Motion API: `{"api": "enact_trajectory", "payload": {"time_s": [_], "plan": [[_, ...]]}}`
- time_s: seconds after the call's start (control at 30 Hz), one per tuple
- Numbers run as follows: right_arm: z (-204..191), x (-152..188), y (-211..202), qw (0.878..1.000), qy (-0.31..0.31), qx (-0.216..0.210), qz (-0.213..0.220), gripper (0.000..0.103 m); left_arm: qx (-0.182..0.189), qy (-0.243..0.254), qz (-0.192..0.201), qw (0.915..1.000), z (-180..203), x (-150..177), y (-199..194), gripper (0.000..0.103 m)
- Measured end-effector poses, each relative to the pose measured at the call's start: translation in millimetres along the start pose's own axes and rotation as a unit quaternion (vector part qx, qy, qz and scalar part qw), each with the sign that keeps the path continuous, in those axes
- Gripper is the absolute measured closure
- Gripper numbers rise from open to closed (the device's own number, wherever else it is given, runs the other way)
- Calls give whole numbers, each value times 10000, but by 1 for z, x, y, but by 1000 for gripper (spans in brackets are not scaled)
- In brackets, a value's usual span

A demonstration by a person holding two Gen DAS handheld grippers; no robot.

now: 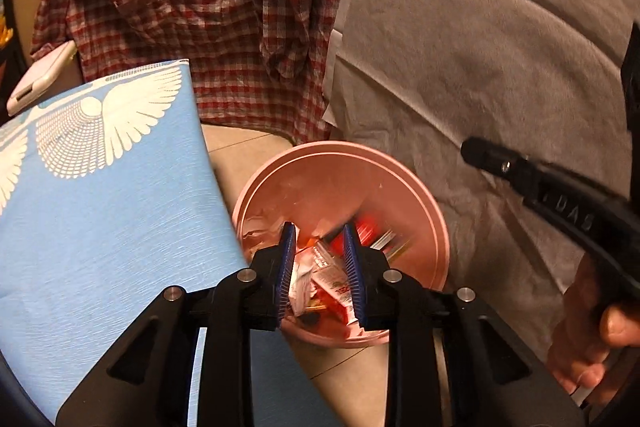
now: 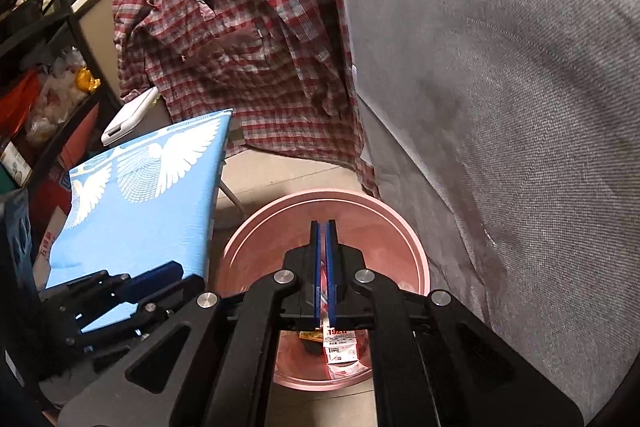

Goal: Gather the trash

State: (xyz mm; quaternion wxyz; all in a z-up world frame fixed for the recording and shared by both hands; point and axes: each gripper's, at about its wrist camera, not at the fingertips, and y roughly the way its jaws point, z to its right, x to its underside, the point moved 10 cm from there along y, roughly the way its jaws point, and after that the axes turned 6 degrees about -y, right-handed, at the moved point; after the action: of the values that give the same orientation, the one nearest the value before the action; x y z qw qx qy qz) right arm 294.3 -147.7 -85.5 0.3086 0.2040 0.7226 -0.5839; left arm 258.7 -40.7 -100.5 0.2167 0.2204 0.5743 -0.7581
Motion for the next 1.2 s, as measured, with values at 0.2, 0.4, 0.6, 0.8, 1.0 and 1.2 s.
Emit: {"api": "enact_trajectory", "payload": {"time_s": [0.2,0.4,0.6,0.8,1.0,1.2], "plan": [[-5,-3,-6,9999,-52,-71,115,89,-52,137,164,9998,-1,4,-15,78],[-26,-6,-46,9970,-480,-80,606,71,-155,151,570,9981,-9,6,-61,78],[-22,14,-103,9939,-340,-36,1049,49,-239,84,970,9950,-9,24,-109,73],[-17,47,-146,9919,-327,270,1200,30,-349,-177,1218,9918,-11,56,-143,55],[-13,82,-186,9868,-472,688,1385,7,-548,-572,1238,9891,-19,97,-163,43],[-15,102,-202,9848,-582,789,1434,5,-685,-652,1262,9875,-12,121,-168,21]]}}
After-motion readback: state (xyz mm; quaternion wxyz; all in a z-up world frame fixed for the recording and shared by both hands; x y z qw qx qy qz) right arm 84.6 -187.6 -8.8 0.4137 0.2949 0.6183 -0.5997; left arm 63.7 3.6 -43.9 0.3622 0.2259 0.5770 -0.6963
